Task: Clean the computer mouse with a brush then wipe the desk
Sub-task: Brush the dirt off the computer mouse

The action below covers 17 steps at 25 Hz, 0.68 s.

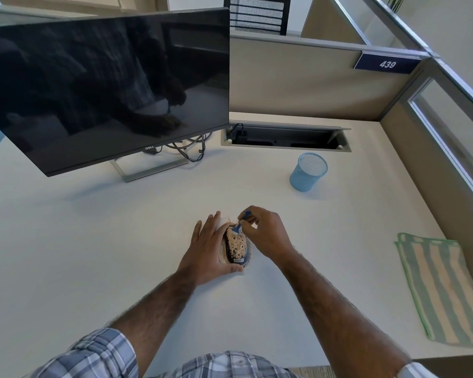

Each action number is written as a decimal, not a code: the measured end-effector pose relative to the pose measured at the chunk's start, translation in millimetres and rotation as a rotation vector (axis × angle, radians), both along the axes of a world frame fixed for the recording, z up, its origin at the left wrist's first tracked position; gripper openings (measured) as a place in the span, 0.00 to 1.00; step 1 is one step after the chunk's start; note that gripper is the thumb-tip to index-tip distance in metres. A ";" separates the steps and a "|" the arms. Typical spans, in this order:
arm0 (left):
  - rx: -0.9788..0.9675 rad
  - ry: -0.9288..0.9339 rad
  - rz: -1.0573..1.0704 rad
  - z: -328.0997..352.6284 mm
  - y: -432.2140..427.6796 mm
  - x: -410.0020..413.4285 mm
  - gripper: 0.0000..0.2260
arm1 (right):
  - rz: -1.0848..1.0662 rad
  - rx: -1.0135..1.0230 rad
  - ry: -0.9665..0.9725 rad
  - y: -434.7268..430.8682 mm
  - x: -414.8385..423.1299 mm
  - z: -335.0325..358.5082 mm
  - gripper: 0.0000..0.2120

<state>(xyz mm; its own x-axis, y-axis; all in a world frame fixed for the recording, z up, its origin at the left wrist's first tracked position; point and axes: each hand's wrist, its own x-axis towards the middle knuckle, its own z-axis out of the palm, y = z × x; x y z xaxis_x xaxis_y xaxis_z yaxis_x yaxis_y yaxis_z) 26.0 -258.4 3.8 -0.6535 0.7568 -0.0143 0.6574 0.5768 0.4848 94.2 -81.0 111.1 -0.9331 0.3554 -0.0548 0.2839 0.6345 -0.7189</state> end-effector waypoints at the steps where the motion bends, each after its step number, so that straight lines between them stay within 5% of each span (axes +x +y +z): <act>1: -0.002 0.001 -0.002 -0.6 0.2 -0.1 0.57 | 0.006 -0.001 -0.011 -0.5 0.6 0.1 0.05; 17: -0.013 -0.003 -0.008 2.1 -0.2 -0.2 0.56 | -0.028 -0.022 -0.006 6.6 5.9 -5.1 0.06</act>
<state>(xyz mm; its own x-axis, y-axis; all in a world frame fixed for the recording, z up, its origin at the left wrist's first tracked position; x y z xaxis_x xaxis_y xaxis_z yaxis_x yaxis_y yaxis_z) 25.8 -258.6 5.9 -0.6472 0.7619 -0.0261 0.6609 0.5779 0.4788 100.1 -74.4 106.0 -0.9223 0.3804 -0.0688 0.3061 0.6098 -0.7311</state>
